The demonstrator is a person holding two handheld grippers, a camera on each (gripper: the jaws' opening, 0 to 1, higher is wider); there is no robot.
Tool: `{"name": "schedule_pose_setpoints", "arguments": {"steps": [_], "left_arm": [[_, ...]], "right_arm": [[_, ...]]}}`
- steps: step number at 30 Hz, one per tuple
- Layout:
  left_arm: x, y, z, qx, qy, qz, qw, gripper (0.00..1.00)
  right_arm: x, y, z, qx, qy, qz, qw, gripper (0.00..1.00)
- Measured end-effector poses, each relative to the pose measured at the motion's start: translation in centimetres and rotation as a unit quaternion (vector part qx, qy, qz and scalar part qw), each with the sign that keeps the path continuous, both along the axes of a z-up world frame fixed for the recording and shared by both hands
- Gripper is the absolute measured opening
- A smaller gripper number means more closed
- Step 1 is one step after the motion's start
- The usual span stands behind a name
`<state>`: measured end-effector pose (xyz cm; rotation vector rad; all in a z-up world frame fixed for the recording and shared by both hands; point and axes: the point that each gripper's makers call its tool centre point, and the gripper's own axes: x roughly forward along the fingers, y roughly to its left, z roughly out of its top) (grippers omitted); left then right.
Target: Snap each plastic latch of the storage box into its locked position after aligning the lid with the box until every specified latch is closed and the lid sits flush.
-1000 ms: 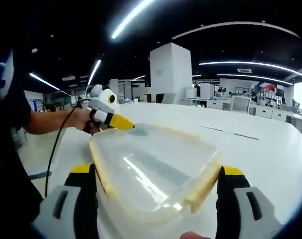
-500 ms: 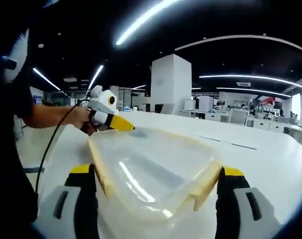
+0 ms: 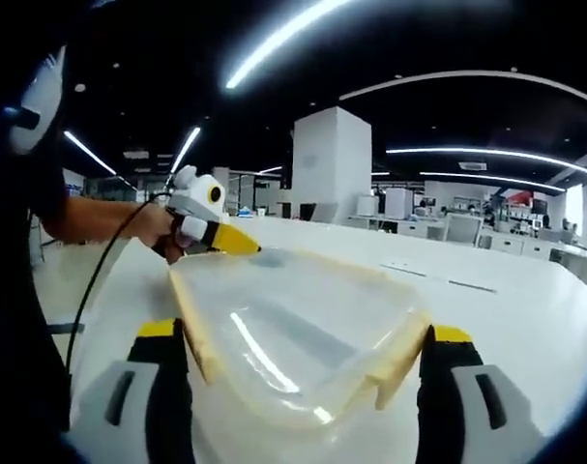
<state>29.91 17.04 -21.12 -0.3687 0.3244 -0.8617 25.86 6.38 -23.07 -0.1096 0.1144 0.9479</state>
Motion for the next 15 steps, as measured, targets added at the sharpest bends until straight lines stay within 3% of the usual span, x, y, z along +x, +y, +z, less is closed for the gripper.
{"name": "schedule_pose_setpoints", "arguments": {"steps": [2,3,4,15], "left_arm": [[-0.1,0.0,0.0,0.002,-0.001,0.0,1.0,0.44],[0.1,0.1,0.2,0.003,-0.01,0.004,0.9999,0.44],[-0.1,0.2,0.3,0.001,-0.006,0.001,1.0,0.44],[-0.5,0.2,0.7,0.0,-0.004,0.0,1.0,0.45]], "right_arm": [[0.0,0.0,-0.1,0.001,-0.007,-0.003,1.0,0.96],[1.1,-1.6,-0.9,-0.032,-0.011,-0.056,0.9979,0.96],[0.1,-0.3,-0.9,-0.012,-0.009,-0.019,0.9997,0.96],[-0.2,0.2,-0.2,-0.005,-0.009,0.001,0.9999,1.0]]}}
